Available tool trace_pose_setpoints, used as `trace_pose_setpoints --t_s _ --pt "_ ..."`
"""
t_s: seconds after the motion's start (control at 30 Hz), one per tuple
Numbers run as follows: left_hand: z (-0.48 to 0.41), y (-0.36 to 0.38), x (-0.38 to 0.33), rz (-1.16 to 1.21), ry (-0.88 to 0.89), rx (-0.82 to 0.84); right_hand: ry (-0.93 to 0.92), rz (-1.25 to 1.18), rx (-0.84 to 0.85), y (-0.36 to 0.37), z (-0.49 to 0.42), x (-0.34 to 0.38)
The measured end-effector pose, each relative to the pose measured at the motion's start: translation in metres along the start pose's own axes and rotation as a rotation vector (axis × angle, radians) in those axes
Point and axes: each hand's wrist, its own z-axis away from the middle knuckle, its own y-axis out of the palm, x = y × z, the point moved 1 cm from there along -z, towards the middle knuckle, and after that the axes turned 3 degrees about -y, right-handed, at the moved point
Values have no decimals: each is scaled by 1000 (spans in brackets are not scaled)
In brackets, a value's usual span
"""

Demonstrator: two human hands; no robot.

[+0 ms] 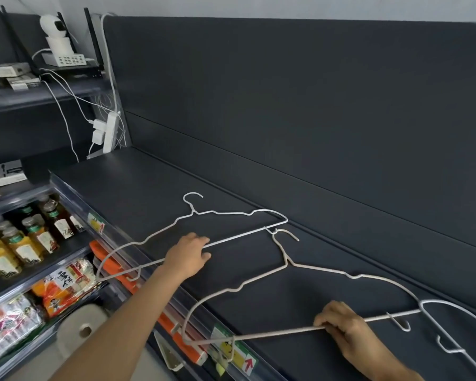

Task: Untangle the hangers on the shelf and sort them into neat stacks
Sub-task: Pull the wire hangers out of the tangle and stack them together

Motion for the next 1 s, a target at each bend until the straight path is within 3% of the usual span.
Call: trace_pose_setpoints --t_s 0.17,0.4,0.57,1.0 --pt "2 5 -4 -31 -32 -33 -63 24 12 -3 20 1" --pt "27 21 -48 -41 148 -72 0 134 31 1 4 16" --pt "22 12 -18 -232 -63 -150 42 231 -42 3 -8 11" --pt "-3 -4 16 10 -236 -156 7 133 -19 22 -31 22"
